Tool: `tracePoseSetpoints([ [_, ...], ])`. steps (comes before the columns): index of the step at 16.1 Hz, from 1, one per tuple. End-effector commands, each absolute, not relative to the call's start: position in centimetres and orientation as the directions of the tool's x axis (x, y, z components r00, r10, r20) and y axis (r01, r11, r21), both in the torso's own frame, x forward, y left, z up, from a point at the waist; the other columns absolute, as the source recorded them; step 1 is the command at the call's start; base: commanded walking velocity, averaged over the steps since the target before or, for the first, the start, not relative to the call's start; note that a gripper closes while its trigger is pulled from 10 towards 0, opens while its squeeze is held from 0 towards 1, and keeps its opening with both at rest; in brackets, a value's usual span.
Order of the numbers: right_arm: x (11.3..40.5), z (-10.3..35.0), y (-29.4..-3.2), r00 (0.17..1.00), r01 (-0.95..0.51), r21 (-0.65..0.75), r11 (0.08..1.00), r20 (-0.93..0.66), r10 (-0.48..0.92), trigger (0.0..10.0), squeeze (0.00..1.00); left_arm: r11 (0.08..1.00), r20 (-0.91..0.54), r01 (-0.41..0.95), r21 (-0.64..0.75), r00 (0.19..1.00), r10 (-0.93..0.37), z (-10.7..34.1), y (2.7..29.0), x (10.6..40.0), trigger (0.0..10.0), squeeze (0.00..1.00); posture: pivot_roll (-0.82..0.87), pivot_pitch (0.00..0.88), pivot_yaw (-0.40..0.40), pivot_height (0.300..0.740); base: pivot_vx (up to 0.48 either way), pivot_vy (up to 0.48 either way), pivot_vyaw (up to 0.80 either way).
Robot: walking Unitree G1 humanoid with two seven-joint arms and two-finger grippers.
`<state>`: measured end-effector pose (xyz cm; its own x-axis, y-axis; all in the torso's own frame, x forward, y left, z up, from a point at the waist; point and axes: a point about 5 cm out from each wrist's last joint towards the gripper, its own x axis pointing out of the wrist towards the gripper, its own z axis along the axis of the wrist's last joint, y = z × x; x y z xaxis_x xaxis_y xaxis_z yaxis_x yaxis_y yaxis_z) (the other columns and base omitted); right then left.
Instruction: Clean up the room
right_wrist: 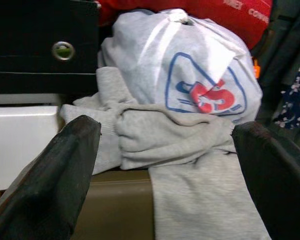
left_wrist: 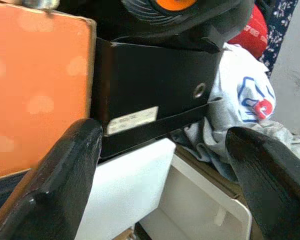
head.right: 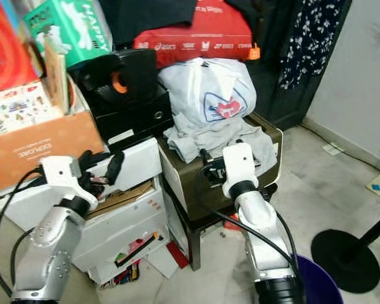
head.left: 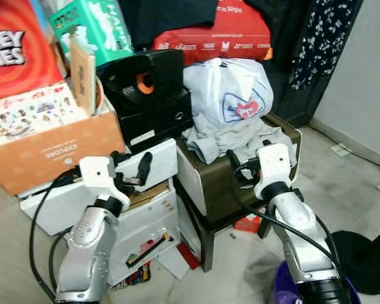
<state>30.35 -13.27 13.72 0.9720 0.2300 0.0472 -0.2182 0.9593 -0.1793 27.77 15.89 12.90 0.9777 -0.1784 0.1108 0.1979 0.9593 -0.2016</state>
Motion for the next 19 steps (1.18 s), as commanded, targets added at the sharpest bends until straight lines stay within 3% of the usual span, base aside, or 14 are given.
tracePoseSetpoints([
  [1,30.43,13.98,-12.86,0.968,-0.231,-0.172,0.957,0.060,0.244,10.0,0.00,0.965,0.115,0.185,-0.186,0.979,-0.166,13.11,16.20,28.01,10.0,0.00,-0.03,0.000,0.023,0.740,0.000,0.000,0.00],
  [6,30.44,13.99,-12.77,0.967,-0.232,-0.173,0.957,0.061,0.246,10.0,0.00,0.965,0.113,0.187,-0.181,0.979,-0.169,13.11,16.24,28.09,10.0,0.00,-0.03,0.000,0.026,0.740,0.000,-0.114,0.00],
  [14,30.60,14.07,-12.49,0.967,-0.235,-0.170,0.957,0.064,0.248,10.0,0.00,0.966,0.108,0.187,-0.178,0.980,-0.170,13.02,16.32,28.21,10.0,0.00,-0.02,0.000,0.030,0.740,0.000,-0.449,0.00],
  [19,30.58,14.03,-12.58,0.968,-0.228,-0.177,0.957,0.065,0.243,10.0,0.00,0.964,0.105,0.177,-0.197,0.982,-0.159,12.95,16.37,28.27,10.0,0.00,-0.03,0.000,0.030,0.740,0.000,0.000,0.00],
])
